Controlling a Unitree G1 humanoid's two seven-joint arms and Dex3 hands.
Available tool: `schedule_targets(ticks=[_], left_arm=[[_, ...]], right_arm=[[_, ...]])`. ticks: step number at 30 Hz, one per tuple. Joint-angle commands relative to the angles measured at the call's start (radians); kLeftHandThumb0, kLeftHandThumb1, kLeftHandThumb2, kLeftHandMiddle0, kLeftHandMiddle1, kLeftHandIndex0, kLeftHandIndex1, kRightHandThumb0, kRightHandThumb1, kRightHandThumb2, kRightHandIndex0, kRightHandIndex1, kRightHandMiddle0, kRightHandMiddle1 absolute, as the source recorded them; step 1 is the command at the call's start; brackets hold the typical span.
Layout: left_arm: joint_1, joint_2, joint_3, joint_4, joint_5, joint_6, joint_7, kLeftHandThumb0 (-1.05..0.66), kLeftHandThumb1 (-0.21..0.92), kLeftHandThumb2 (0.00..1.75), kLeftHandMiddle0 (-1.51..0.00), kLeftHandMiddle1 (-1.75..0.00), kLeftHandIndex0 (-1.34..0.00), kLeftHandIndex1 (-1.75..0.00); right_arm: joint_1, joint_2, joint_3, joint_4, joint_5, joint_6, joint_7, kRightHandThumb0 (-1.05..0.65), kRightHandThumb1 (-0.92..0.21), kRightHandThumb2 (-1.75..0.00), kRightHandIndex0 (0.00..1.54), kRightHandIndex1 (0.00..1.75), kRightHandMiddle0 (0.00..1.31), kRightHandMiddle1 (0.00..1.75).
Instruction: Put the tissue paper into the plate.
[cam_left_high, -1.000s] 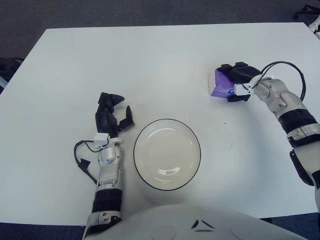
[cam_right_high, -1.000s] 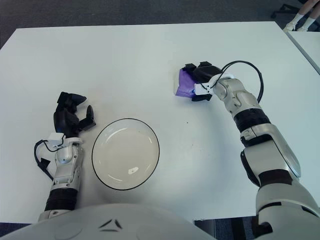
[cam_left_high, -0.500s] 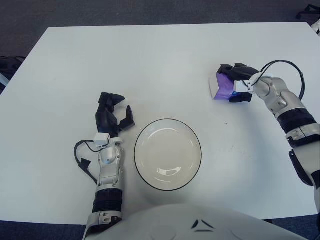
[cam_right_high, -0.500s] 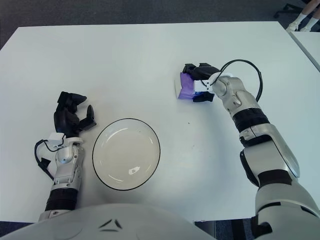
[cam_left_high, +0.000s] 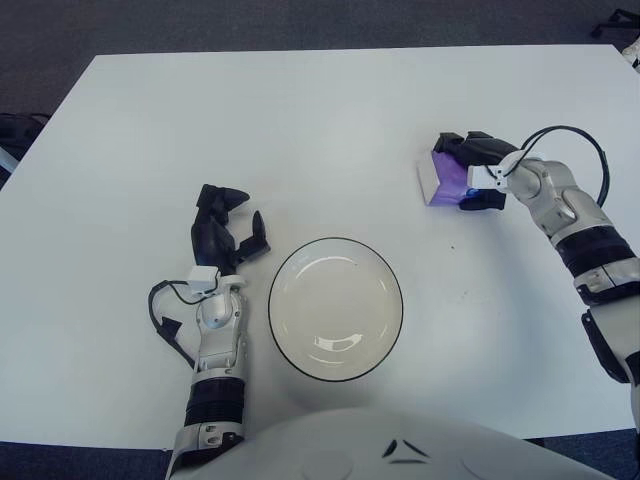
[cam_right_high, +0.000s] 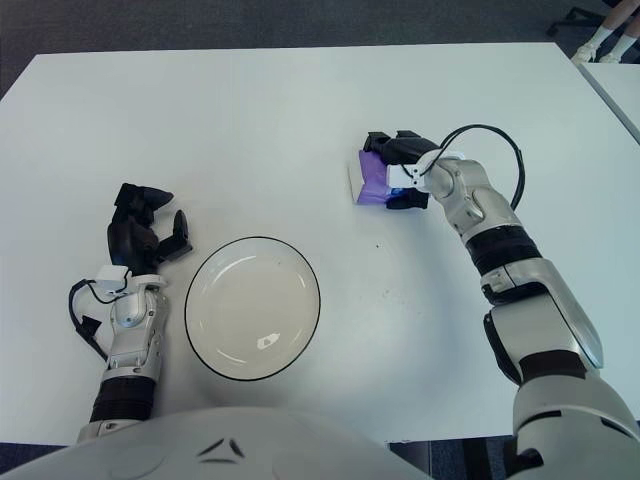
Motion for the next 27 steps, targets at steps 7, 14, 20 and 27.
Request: schedule_targets(ticks=[7, 14, 20, 27], left_arm=[[0.133, -0.020, 0.016, 0.138, -0.015, 0.049, 0.011, 0.00, 0.31, 1.24, -0.68, -1.45, -0.49, -1.75], [0.131, -0.024, 0.017, 0.137, -0.019, 0.050, 0.012, 0.00, 0.30, 1.25, -0.70, -1.45, -0.48, -1.75], [0.126, -0.023, 0.016, 0.138, -0.026, 0.053, 0.007, 0.00, 0.30, 1.25, -0.71, -1.44, -0.48, -1.75], [0.118, -0.018, 0.014, 0.146, -0.022, 0.052, 0.006, -0.01, 0.30, 1.26, -0.71, -1.47, -0.47, -1.75]], right_arm=[[0.122, 0.018, -0.003, 0.011, 0.065, -0.014, 0.102, 0.00, 0.06, -1.71, 0.94, 1.63, 0.66, 1.75], [0.076, 0.018, -0.101, -0.045, 0.157, -0.001, 0.106, 0.00, 0.08, -1.72, 0.95, 1.62, 0.67, 1.75], [0.076, 0.041, -0.187, -0.070, 0.239, -0.015, 0.076, 0.00, 0.09, -1.74, 0.97, 1.61, 0.69, 1.75], [0.114, 0.089, -0.312, -0.174, 0.390, 0.012, 0.059, 0.00, 0.10, -1.75, 0.96, 1.63, 0.69, 1.75]])
